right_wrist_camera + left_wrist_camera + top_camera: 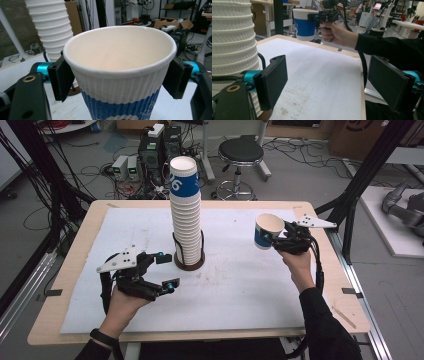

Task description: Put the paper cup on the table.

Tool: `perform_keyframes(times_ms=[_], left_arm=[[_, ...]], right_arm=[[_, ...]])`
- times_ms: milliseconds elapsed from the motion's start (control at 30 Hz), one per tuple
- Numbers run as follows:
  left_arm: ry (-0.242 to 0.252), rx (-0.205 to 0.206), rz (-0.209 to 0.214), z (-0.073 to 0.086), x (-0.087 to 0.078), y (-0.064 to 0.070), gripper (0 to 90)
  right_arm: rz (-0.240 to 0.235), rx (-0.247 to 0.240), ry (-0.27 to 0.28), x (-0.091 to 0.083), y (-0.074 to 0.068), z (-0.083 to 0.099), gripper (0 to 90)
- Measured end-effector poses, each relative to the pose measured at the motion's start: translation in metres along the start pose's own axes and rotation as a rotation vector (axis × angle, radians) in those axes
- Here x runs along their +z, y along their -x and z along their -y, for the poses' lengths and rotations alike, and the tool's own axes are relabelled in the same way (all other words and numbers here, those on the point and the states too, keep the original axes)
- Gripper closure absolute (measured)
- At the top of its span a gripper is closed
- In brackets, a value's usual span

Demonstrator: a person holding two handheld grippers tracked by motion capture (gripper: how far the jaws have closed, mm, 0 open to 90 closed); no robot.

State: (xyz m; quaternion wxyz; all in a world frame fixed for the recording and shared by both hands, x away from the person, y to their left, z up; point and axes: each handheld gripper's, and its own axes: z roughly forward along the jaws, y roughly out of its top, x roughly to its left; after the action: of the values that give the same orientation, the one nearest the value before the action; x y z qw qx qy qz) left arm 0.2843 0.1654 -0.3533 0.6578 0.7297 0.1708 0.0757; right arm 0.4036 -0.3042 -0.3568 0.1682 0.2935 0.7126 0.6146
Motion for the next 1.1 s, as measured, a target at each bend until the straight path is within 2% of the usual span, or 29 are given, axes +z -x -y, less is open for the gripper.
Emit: perform_keyframes(times_ms=[267,367,533,733,767,933,1100], left_arm=[[-0.012,-0.007,-0.006,0.001,0.000,-0.001,16.6],[-0.030,-0.009,-0.006,0.002,0.001,-0.002,16.6],[-0.030,-0.009,-0.001,0.002,0.002,-0.002,16.6],[-0.029,-0.008,0.008,0.002,0.004,-0.002,16.6],[-0.030,-0.010,0.006,0.002,0.004,-0.002,16.6],[-0.030,-0.012,0.011,0.003,0.005,-0.002,16.6],[-0.034,-0.006,0.012,0.003,0.006,-0.002,16.6]], right_arm=[[0.055,0.020,-0.016,0.005,0.010,0.013,22.7],[0.069,0.030,-0.018,0.006,0.014,0.018,22.7],[0.097,0.035,-0.018,0.007,0.019,0.027,22.7],[0.121,0.066,-0.037,0.013,0.025,0.041,22.7],[0.129,0.055,-0.038,0.014,0.025,0.042,22.7],[0.164,0.068,-0.058,0.022,0.027,0.053,22.7],[0.177,0.061,-0.060,0.030,0.028,0.059,22.7]])
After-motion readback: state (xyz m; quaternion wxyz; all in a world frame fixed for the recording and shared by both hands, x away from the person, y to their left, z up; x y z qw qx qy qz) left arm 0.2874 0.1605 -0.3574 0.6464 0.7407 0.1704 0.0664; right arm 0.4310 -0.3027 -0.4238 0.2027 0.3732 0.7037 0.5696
